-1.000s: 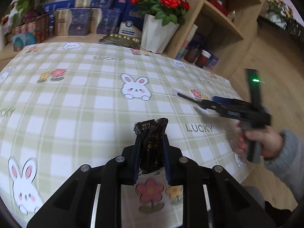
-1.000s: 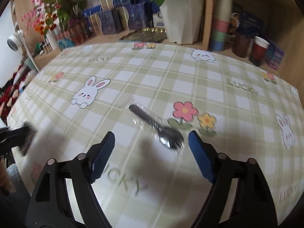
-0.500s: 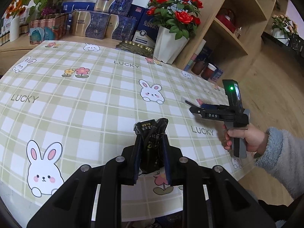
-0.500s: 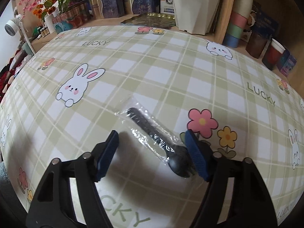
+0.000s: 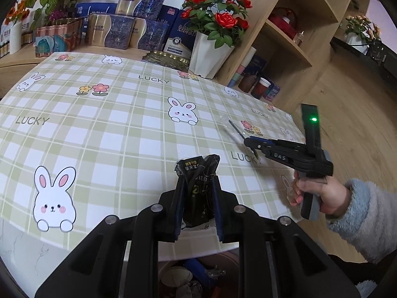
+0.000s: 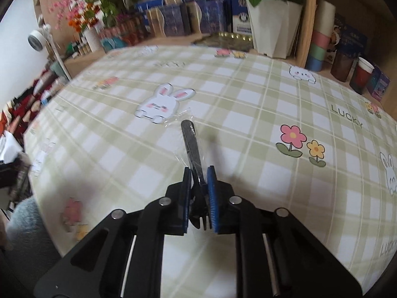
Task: Collect trash
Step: 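Carry the pack and spoon over the bin and open both grippers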
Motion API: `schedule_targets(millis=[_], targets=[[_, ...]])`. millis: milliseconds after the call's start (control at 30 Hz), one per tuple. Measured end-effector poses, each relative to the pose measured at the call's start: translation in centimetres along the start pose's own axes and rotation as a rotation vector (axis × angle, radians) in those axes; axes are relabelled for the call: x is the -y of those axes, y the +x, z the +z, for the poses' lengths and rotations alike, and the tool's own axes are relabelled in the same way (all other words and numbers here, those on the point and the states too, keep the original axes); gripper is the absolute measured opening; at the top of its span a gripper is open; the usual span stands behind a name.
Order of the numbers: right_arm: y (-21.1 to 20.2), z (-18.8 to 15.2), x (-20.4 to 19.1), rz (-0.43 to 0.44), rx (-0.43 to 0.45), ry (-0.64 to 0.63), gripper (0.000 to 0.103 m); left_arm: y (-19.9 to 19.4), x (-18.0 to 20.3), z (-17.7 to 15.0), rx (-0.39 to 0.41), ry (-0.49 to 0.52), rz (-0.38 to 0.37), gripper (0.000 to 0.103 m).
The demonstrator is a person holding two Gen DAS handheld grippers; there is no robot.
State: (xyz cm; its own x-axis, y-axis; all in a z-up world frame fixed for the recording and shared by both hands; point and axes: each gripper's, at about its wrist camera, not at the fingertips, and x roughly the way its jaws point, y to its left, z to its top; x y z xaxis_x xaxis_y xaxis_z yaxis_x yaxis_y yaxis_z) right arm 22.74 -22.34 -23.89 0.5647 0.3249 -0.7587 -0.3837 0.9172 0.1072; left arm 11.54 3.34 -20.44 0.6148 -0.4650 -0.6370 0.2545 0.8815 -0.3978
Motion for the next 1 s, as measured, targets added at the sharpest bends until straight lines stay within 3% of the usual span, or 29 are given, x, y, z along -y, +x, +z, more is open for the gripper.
schedule_targets(millis=[300, 533, 733, 1000], targets=[[-5.9, -2.2, -3.7, 0.056, 0.076, 0.005, 0.016, -4.3, 1.6, -1.3, 0.042, 0.014, -0.015, 0.021], [-9.8, -6.6, -6.0, 0.117, 0.104, 0.061, 0.016, -7.2, 1.8, -3.1, 0.043, 0.016, -0.01, 0.021], [-11.0, -11.9, -8.9, 0.191, 0.023, 0.082, 0.016, -8.7, 2.0, -4.8, 0.034, 0.024, -0.014, 0.021], [-8.4, -17.5, -12.1, 0.222, -0.141, 0.127, 0.016, -9.0, 2.0, -6.5, 0.012, 0.021, -0.015, 0.021]])
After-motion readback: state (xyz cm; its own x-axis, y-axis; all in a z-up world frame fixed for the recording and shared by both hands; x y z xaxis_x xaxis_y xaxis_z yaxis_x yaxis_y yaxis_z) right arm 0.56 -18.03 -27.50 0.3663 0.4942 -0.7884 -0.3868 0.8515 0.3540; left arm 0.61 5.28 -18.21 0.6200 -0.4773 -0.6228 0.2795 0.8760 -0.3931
